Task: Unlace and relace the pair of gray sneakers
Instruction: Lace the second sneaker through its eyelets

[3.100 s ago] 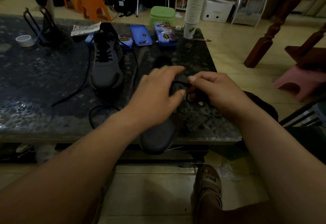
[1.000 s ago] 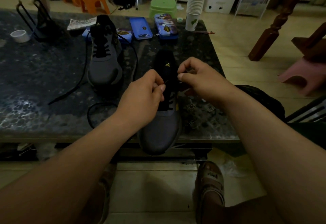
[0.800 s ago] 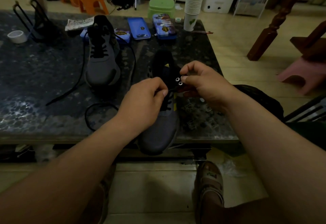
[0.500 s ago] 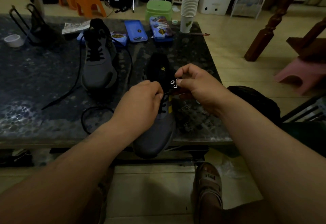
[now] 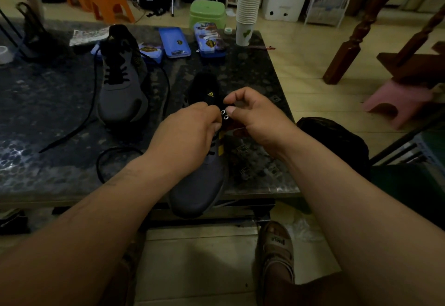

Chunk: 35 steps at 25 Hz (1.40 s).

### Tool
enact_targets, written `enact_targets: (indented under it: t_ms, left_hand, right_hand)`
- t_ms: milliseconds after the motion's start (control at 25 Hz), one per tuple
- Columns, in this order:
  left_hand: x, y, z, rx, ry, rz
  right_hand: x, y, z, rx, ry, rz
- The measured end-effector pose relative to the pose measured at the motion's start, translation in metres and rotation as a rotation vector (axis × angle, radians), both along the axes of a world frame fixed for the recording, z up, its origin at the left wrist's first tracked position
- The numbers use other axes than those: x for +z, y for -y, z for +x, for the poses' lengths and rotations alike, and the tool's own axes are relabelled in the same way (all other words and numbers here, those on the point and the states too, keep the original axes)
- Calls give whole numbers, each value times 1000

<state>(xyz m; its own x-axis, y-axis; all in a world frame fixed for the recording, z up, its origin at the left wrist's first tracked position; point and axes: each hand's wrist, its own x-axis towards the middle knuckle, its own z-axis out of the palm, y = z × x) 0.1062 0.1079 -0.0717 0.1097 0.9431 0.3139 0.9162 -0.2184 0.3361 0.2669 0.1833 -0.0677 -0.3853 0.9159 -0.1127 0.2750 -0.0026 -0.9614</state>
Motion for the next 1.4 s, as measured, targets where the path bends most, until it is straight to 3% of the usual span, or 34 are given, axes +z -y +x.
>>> enact_targets:
  t_ms: [120,240,440,520,640,760,800,840,960,1000,1040,1080,1160,1240,1320,1400]
  left_hand:
    - [-4,0,-3,40,19,0]
    - [-6,1,-7,68,14,4]
    - [-4,1,-7,72,40,-45]
    - [-3,2,-9,83,83,-72]
    - [-2,3,-9,97,113,-113]
    - [-1,4,-7,94,122,-127]
    - [0,3,-8,90,148,-134]
    - [2,3,-9,92,194,-152]
    - [7,3,-14,117,369,-207]
    - [9,3,-15,120,416,-216]
    - [11,3,-17,120,463,-226]
    - [12,4,-18,117,507,-237]
    - [14,6,-21,104,546,-247]
    - [15,11,-21,76,479,-226]
    - [15,15,-18,50,356,-171]
    - [14,17,-17,28,304,-124]
  right_hand:
    - [0,7,5,-30,21,-64]
    - [-1,20,6,95,163,-44]
    - [1,24,4,79,94,-69]
    - [7,22,6,-46,-70,-197]
    - [16,16,8,-249,-535,-452]
    - [19,14,-1,-300,-751,-569]
    - [19,13,-2,-312,-727,-541]
    - [19,13,-1,-295,-583,-419]
    - [16,14,14,12,337,171]
    - [15,16,18,143,495,232]
    - [15,18,21,208,496,192]
    - [17,20,22,178,386,118]
    - [21,17,26,-79,57,-27]
    - [26,12,29,-272,-311,-214]
    - [26,8,31,-316,-657,-401]
    - [27,6,29,-368,-789,-455]
